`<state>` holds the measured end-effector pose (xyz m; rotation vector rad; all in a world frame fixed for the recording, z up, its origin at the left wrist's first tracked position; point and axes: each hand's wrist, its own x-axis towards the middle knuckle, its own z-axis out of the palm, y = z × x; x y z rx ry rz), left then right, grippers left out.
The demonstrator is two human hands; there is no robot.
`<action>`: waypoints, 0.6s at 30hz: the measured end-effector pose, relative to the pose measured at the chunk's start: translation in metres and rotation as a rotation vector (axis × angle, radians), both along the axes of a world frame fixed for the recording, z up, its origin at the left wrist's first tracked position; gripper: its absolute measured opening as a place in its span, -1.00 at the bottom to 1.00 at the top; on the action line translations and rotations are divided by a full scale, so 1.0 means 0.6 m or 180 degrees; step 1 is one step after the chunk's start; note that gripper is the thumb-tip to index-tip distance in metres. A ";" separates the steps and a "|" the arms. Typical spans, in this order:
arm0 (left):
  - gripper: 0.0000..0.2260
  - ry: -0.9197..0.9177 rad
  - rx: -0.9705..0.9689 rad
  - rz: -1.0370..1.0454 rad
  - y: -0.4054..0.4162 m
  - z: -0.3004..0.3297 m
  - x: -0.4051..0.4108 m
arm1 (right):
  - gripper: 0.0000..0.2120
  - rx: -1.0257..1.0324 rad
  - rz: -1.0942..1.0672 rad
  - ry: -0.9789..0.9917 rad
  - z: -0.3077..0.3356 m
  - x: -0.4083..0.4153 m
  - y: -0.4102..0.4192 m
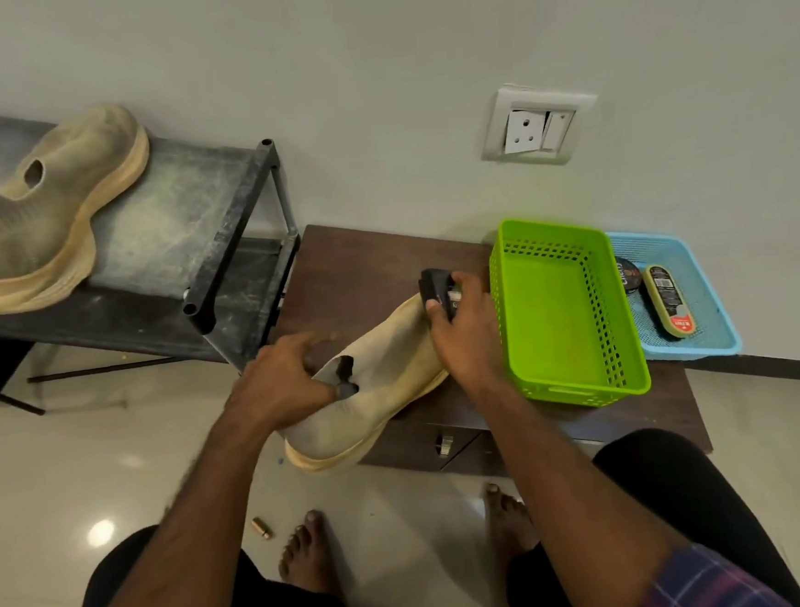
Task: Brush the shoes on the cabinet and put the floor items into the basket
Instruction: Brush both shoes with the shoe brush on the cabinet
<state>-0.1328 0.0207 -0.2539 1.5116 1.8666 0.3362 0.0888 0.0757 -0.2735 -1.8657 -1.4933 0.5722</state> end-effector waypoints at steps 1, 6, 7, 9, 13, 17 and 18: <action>-0.21 -0.0137 0.0020 -0.0041 0.000 0.001 0.007 | -0.53 -0.0066 0.0087 -0.0110 -0.010 -0.009 0.000; -0.52 0.0323 0.0407 0.0038 0.021 -0.023 0.056 | -0.47 0.0160 0.1000 -0.0139 -0.021 -0.054 -0.016; -0.59 0.0452 0.0412 0.0067 0.024 -0.030 0.058 | -0.48 0.0228 0.1236 -0.0078 -0.019 -0.062 -0.025; -0.74 0.0584 0.0402 0.0240 0.028 -0.045 0.057 | -0.51 0.0400 0.1679 -0.0149 -0.022 -0.072 -0.040; -0.80 0.0773 0.0598 0.0389 0.028 -0.064 0.060 | -0.53 0.0517 0.1881 -0.1161 -0.029 -0.069 -0.014; -0.80 0.0724 0.0563 0.0596 0.030 -0.075 0.060 | -0.55 -0.0005 0.0935 -0.1772 -0.021 -0.005 0.091; -0.82 0.0676 0.0585 0.0606 0.031 -0.077 0.058 | -0.54 -0.0184 0.0715 -0.1523 -0.017 0.014 0.108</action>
